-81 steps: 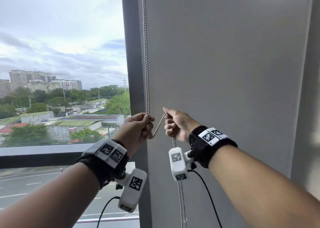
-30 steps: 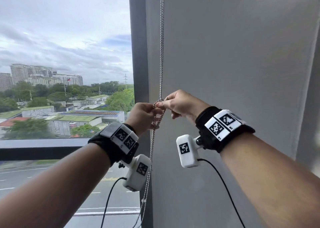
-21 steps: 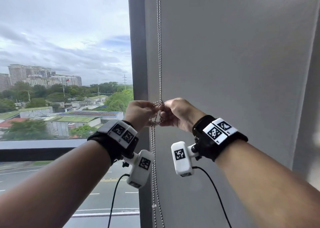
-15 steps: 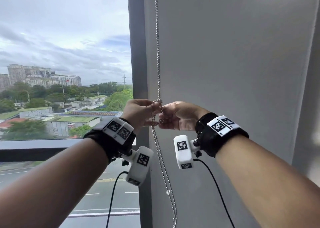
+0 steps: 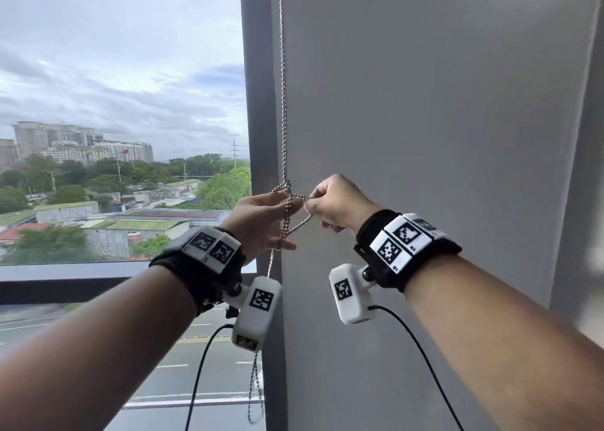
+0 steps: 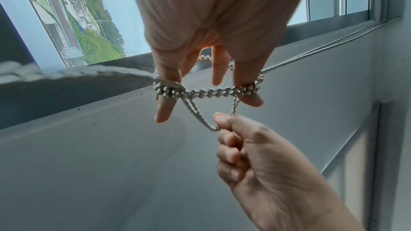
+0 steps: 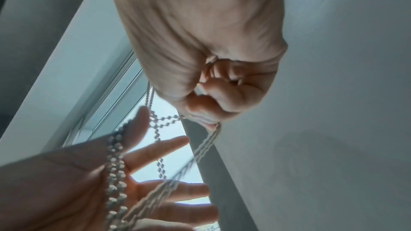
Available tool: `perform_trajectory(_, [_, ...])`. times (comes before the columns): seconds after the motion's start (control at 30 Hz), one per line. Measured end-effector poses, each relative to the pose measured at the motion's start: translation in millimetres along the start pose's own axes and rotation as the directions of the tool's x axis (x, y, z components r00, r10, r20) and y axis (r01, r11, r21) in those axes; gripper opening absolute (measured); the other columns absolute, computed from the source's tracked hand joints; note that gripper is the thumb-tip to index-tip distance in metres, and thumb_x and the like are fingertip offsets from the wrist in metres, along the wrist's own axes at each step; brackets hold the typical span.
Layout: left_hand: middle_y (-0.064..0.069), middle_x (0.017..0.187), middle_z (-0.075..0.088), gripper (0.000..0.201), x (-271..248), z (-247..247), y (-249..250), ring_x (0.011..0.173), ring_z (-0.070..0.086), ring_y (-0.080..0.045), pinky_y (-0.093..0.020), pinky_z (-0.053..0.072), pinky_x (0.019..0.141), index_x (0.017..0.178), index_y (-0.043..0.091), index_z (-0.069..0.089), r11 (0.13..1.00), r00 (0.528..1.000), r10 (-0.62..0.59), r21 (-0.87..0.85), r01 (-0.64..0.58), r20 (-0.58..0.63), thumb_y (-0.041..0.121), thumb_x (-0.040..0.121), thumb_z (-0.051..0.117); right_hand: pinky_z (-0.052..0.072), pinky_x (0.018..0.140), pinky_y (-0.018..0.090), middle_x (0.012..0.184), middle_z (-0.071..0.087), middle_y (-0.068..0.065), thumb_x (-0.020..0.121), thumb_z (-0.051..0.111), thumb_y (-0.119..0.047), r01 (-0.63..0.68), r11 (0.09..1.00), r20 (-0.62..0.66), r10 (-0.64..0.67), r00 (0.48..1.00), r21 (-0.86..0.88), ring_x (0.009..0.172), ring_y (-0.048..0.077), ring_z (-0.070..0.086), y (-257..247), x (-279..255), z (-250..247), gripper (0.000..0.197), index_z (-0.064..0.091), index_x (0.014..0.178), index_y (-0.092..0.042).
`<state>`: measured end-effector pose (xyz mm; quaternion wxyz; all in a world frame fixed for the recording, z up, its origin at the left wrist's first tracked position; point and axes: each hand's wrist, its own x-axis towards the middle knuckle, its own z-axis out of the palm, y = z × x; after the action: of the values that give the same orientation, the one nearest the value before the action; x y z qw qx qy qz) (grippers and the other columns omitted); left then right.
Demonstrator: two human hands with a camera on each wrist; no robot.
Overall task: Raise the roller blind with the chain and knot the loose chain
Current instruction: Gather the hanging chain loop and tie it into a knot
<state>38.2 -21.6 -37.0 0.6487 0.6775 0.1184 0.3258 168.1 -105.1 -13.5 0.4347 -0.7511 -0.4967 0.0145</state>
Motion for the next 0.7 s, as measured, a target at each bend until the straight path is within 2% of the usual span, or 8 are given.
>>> perform_trajectory(0.1, [-0.006, 0.099, 0.059, 0.045, -2, -3, 0, 0.090, 0.056, -0.030, -0.057, 0.054, 0.070, 0.109, 0.005, 0.066, 0.999, 1.000, -0.007, 0.031, 0.008, -0.010, 0.024, 0.070, 0.075, 0.041, 0.034, 0.019, 0.059, 0.064, 0.015, 0.090, 0.050, -0.002, -0.103, 0.960, -0.136, 0.142, 0.980, 0.261, 0.031, 0.015, 0.054, 9, 8, 2, 0.009, 0.058, 0.087, -0.006])
perform_trajectory(0.17, [-0.008, 0.099, 0.059, 0.053, -2, -4, 2, 0.084, 0.057, -0.029, -0.054, 0.055, 0.066, 0.110, 0.003, 0.065, 0.999, 1.000, -0.027, 0.024, 0.027, -0.008, 0.026, 0.063, 0.077, 0.047, 0.032, 0.023, 0.065, 0.062, 0.019, 0.096, 0.045, 0.000, -0.189, 0.760, -0.045, 0.275, 0.960, 0.622, 0.033, 0.017, 0.058, 12, 9, 2, 0.005, 0.050, 0.097, 0.000])
perform_trajectory(0.23, [-0.005, 0.089, 0.057, 0.051, -2, -4, 2, 0.071, 0.057, -0.022, -0.044, 0.057, 0.060, 0.106, 0.004, 0.065, 0.999, 0.999, -0.036, 0.022, 0.036, -0.016, 0.024, 0.062, 0.078, 0.059, 0.052, 0.033, 0.075, 0.063, 0.019, 0.098, 0.046, -0.002, -0.147, 0.623, -0.053, 0.291, 0.955, 0.769, 0.052, 0.024, 0.065, 21, 14, 5, 0.012, 0.051, 0.087, -0.001])
perform_trajectory(0.3, [-0.008, 0.089, 0.050, 0.038, -2, -5, 3, 0.076, 0.049, -0.026, -0.044, 0.057, 0.058, 0.097, 0.006, 0.067, 0.999, 0.999, -0.044, 0.025, 0.045, -0.027, 0.023, 0.065, 0.078, 0.059, 0.077, 0.040, 0.081, 0.065, 0.009, 0.094, 0.056, -0.011, -0.029, 0.845, -0.261, 0.197, 0.945, 0.535, 0.072, 0.024, 0.063, 34, 25, 8, 0.017, 0.058, 0.078, -0.013])
perform_trajectory(0.37, [-0.010, 0.093, 0.045, 0.030, -2, -5, 3, 0.082, 0.044, -0.031, -0.050, 0.057, 0.060, 0.092, 0.008, 0.066, 0.997, 0.997, -0.067, 0.032, 0.068, -0.041, 0.022, 0.068, 0.077, 0.052, 0.077, 0.035, 0.076, 0.063, -0.001, 0.092, 0.061, -0.020, 0.039, 0.973, -0.337, 0.042, 0.940, 0.229, 0.075, 0.021, 0.058, 40, 28, 6, 0.012, 0.064, 0.080, -0.017])
perform_trajectory(0.5, [-0.014, 0.099, 0.057, 0.018, -4, -6, 6, 0.087, 0.058, -0.039, -0.056, 0.056, 0.062, 0.088, 0.017, 0.067, 0.994, 0.990, -0.082, 0.065, 0.089, -0.111, 0.022, 0.073, 0.075, 0.045, 0.075, 0.028, 0.075, 0.068, 0.000, 0.091, 0.060, -0.029, -0.009, 0.993, -0.222, 0.035, 0.974, 0.114, 0.078, 0.019, 0.059, 56, 29, 6, 0.023, 0.071, 0.081, -0.012])
perform_trajectory(0.6, [-0.011, 0.106, 0.060, 0.033, -3, -6, 5, 0.088, 0.061, -0.041, -0.060, 0.054, 0.060, 0.108, 0.017, 0.066, 0.995, 0.986, -0.068, 0.067, 0.079, -0.152, 0.021, 0.076, 0.072, 0.052, 0.087, 0.031, 0.087, 0.076, 0.009, 0.091, 0.057, -0.026, -0.101, 0.992, -0.088, 0.108, 0.990, 0.077, 0.088, 0.023, 0.070, 68, 28, 22, 0.030, 0.067, 0.065, -0.018])
perform_trajectory(0.7, [-0.004, 0.122, 0.058, 0.035, -1, -1, 8, 0.091, 0.065, -0.043, -0.057, 0.055, 0.054, 0.118, 0.025, 0.063, 0.997, 0.984, -0.050, 0.045, 0.059, -0.170, 0.018, 0.084, 0.064, 0.051, 0.068, 0.025, 0.065, 0.067, 0.005, 0.092, 0.054, -0.022, -0.131, 0.991, -0.008, 0.131, 0.991, 0.006, 0.063, 0.018, 0.062, 77, 20, 34, 0.031, 0.065, 0.064, -0.017])
